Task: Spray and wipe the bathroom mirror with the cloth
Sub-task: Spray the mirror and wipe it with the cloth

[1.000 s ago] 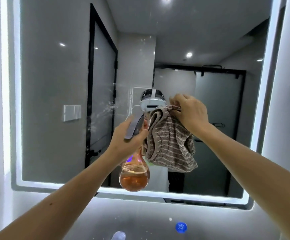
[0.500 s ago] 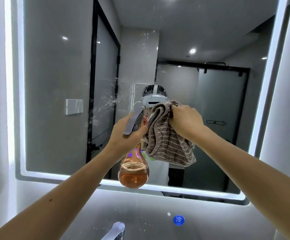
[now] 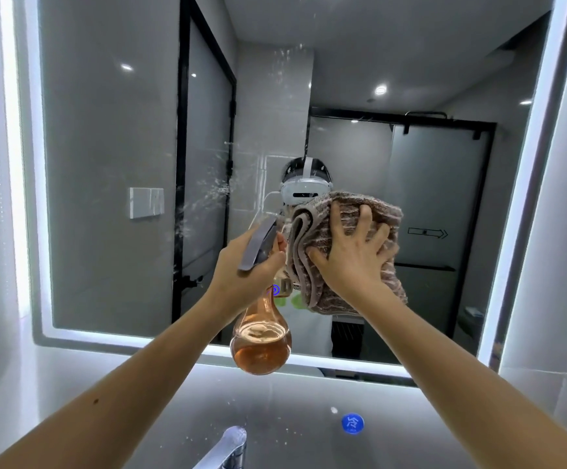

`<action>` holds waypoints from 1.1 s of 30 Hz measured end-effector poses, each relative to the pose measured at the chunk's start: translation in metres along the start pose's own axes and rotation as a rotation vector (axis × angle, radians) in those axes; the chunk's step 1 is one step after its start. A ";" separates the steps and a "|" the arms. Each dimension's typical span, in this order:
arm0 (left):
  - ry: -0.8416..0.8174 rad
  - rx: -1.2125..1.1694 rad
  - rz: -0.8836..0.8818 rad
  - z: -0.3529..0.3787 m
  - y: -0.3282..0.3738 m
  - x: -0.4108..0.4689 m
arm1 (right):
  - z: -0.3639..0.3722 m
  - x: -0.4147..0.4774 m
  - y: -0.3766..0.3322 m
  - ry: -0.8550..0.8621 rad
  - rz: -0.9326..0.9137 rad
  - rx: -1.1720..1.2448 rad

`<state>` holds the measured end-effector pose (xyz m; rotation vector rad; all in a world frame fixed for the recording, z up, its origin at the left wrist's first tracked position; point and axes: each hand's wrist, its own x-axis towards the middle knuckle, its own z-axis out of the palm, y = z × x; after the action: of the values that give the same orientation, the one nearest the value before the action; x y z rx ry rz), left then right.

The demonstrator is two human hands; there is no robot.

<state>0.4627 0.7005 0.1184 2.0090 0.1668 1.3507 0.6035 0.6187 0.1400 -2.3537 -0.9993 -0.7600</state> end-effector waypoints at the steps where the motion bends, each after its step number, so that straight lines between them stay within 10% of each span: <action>1: 0.007 0.011 -0.007 -0.001 -0.001 0.001 | 0.005 0.002 0.006 0.025 -0.013 -0.012; 7: 0.051 0.066 0.008 -0.010 -0.007 0.004 | 0.023 0.015 0.020 0.246 -0.360 -0.206; 33: 0.267 -0.093 -0.270 -0.002 -0.018 0.023 | 0.024 0.023 0.035 0.145 -0.345 -0.172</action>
<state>0.4762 0.7257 0.1255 1.6556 0.4714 1.4165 0.6501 0.6226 0.1300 -2.2518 -1.3411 -1.1704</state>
